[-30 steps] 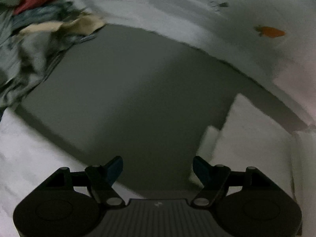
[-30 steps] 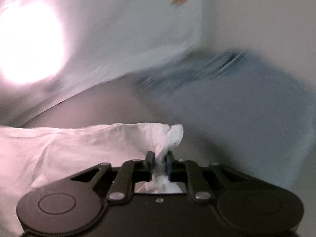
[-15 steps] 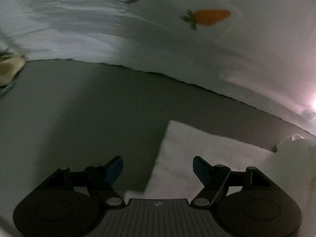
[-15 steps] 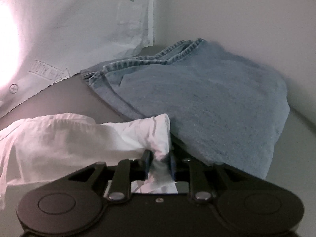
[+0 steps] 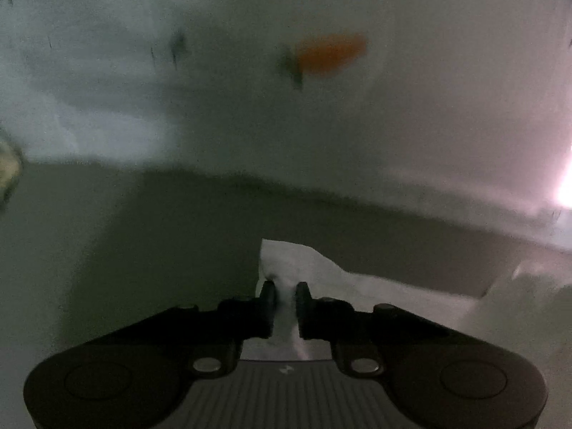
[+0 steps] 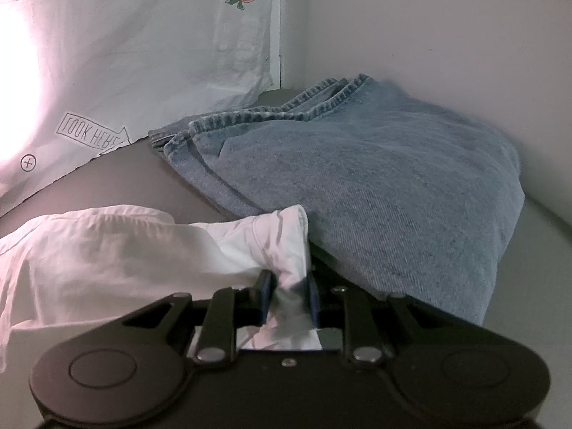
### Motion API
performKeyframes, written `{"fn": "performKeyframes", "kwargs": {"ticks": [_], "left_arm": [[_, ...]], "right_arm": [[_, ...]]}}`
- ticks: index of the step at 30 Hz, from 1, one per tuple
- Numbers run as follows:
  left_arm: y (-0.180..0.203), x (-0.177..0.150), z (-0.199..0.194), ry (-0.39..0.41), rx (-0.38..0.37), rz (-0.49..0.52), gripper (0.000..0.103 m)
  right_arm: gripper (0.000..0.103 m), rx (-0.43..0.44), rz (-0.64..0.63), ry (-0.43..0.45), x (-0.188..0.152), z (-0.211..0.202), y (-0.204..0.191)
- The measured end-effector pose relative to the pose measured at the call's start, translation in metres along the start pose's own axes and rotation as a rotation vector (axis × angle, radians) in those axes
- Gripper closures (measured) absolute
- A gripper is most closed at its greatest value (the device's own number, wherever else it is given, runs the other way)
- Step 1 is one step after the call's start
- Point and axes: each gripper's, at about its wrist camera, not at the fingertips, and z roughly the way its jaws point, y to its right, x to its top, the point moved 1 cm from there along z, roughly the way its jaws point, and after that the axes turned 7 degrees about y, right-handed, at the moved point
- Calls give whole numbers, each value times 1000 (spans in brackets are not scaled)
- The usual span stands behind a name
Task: Fold clothes
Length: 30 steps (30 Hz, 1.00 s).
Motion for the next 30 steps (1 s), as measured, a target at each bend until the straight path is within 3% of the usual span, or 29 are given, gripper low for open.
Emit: {"fn": "performKeyframes", "kwargs": {"ticks": [3,7,9,11,14,20,22,24,26,28,30], "left_arm": [[-16,50,-42,175,42,-17,96],[-54,108,-115,403,53,-121,97],[-69,119,-147,486,112,-107,97],[-83,113,-169,519,191,-65,97],[-112,75,-184,465,307,-55,96],[-192,-42,-157,76,507,-303,85],[-210,-75,-155,-9,569,-406,83],[-220,-95,-167,-17,619,-476,81],[-226,-101,-176,2,625,-527,72],[-230,-91,-167,28,593,-543,59],[-232,-77,-161,47,546,-528,55]], "right_arm": [[80,-1,0,1,0,0,-1],[80,0,4,0,0,-1,0],[80,2,8,1,0,-1,0],[79,3,8,2,-1,-2,-1],[78,2,7,6,-1,-2,-2],[71,7,-6,7,-3,-2,-5],[68,1,-36,4,-4,-2,-9],[66,-3,-47,1,-3,-1,-12],[61,6,-42,-4,-2,-1,-12],[53,20,-47,-8,-2,0,-14],[48,23,-55,-14,-1,2,-17]]}}
